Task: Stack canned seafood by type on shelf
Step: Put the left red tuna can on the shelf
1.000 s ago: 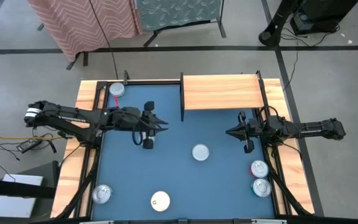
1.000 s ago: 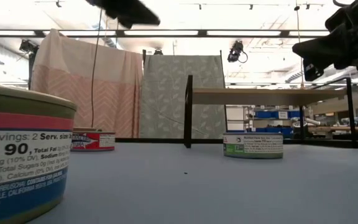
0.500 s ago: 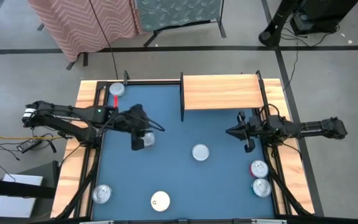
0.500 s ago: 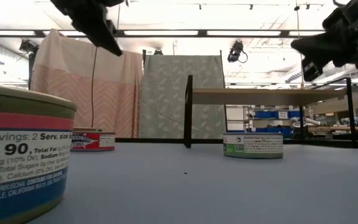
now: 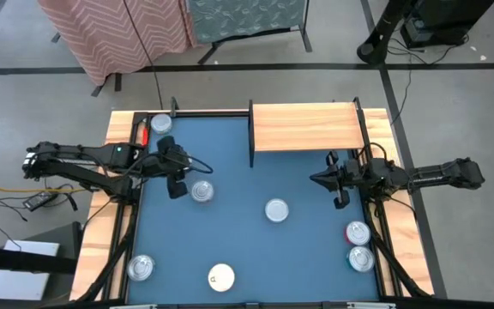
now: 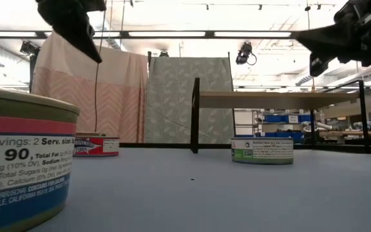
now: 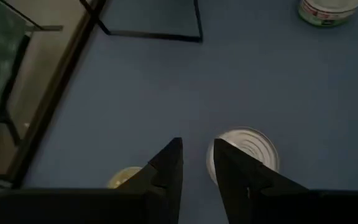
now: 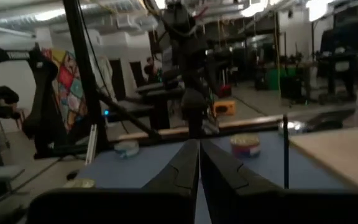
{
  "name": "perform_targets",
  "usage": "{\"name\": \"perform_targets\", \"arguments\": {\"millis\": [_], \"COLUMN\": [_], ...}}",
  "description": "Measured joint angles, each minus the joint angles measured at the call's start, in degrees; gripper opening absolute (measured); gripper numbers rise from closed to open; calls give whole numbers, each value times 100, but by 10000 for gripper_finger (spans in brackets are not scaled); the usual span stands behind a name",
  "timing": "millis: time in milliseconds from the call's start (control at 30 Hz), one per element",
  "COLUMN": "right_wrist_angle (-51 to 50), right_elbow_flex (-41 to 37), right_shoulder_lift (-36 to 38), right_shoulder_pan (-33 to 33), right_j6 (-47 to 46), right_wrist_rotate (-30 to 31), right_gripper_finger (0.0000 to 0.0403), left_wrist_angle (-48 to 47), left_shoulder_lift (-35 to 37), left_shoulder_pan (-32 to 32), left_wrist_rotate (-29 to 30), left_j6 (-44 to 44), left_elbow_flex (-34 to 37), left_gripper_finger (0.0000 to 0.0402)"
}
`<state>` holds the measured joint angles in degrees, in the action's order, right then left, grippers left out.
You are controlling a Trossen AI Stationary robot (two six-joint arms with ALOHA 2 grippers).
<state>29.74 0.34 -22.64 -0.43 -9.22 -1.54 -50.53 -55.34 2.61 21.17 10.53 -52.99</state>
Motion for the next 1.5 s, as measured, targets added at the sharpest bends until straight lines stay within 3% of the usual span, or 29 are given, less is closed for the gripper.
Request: {"name": "perform_targets", "arguments": {"millis": [167,300,533,700,867,1233,1500], "right_wrist_angle": [93,446,543,538,526,175,403], "right_elbow_flex": [7,319,1255,1632,1751,1755,1755], "right_shoulder_lift": [-554,-968,-1585,-1840,-1904,-2074,-2059], "right_shoulder_pan": [0,44,142,140,140,138,136], "right_j6": [-402,-606,595,1324,1102,620,904], "right_wrist_rotate": [-18,-404,-495,-499,-565,-573,256], "right_gripper_finger": [45,65,71,73,70,66,62], "left_wrist_angle": [36,369,954,1622,2063,1224,1060], "left_shoulder_lift": [87,82,81,56,56,56,-151], "left_shoulder_pan": [0,2,0,0,0,0,0], "left_wrist_rotate": [-414,-990,-1020,-932,-929,-839,-821], "left_j6": [211,216,116,-957,-2044,-1464,-1288], "left_elbow_flex": [408,762,1032,1032,1032,1032,1027], "left_gripper_finger": [97,97,97,97,97,97,72]}}
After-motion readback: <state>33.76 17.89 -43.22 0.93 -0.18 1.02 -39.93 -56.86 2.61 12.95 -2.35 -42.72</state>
